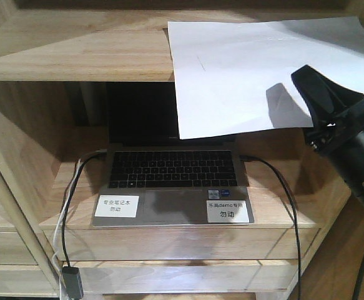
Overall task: Grab stapler and paper to desk for stapling
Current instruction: 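Pinch the white paper with the right gripper and pull it off the shelf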
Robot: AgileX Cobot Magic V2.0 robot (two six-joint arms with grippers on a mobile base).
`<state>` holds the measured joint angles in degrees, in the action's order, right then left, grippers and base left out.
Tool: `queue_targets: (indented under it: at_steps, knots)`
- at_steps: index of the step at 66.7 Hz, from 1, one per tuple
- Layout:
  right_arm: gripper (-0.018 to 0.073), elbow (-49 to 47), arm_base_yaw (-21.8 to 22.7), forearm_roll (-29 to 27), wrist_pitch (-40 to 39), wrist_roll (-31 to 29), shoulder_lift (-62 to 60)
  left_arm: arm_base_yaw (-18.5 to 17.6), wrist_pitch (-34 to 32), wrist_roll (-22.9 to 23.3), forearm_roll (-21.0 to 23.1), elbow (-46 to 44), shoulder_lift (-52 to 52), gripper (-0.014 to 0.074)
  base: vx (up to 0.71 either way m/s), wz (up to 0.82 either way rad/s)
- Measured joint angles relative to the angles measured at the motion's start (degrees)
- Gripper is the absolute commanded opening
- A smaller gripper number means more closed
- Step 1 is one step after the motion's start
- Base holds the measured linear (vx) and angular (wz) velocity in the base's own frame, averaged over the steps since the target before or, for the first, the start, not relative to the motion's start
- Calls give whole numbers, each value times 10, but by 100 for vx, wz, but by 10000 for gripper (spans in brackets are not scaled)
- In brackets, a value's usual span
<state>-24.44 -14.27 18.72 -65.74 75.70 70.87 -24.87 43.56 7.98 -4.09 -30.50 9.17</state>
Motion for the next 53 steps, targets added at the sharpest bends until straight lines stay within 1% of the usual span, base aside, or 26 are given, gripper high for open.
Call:
queue_targets:
  at_steps: [6, 7, 10, 21, 31, 42, 53]
  knots:
    - [85, -2, 0, -2, 0, 4, 0, 0, 0, 0, 0, 0, 0, -6, 0, 0]
    - [48, -2, 0, -2, 0, 5, 0, 0, 0, 0, 0, 0, 0, -6, 0, 0]
    - [-16, -2, 0, -2, 0, 10, 0, 0, 0, 0, 0, 0, 0, -6, 0, 0]
    - [-11, -2, 0, 5, 0, 23, -6, 0, 0, 0, 0, 0, 0, -6, 0, 0]
    - [-9, 14, 0, 11, 0, 19, -48, 0, 0, 0, 0, 0, 0, -6, 0, 0]
    - [-9, 69, 0, 6, -1, 5, -112, 0, 0, 0, 0, 0, 0, -6, 0, 0]
    - [-9, 133, 0, 1, -1, 4, -168, 0, 0, 0, 0, 0, 0, -6, 0, 0]
